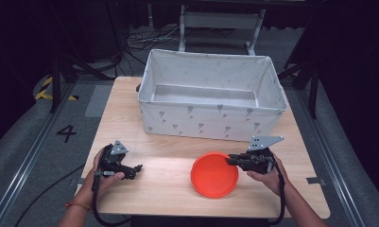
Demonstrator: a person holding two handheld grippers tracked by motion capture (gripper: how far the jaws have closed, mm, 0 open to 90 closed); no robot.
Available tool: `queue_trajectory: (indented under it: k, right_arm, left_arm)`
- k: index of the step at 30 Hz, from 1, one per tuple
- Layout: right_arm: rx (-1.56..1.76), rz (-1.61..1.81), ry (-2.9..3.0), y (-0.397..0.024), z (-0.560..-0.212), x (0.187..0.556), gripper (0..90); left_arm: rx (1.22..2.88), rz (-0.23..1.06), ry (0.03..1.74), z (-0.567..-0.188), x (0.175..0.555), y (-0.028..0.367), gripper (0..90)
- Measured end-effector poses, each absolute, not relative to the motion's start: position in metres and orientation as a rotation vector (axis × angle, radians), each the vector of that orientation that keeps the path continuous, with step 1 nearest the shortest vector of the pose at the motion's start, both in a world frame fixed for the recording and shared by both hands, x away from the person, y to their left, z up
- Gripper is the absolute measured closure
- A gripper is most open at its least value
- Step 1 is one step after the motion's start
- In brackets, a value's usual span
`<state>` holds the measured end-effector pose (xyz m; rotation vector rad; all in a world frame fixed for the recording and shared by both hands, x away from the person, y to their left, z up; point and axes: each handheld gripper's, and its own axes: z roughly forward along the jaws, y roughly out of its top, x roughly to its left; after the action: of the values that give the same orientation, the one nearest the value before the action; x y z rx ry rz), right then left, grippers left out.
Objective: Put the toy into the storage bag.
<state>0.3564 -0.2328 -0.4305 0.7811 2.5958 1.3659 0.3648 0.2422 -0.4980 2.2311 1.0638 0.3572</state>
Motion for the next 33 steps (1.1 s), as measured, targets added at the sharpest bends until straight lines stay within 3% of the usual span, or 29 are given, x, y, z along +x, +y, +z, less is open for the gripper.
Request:
queue_trajectory:
  k: [11, 33]
  right_arm:
    - [0.684, 1.288, 2.624, -0.241, -0.406, 0.346, 82.4]
    - [0.556, 0.985, 2.632, -0.275, -0.322, 0.335, 82.3]
  left_arm:
    - [2.230, 0.354, 1.067, -0.498, 0.365, 0.242, 0.1]
    - [2.230, 0.360, 1.072, -0.498, 0.364, 0.242, 0.1]
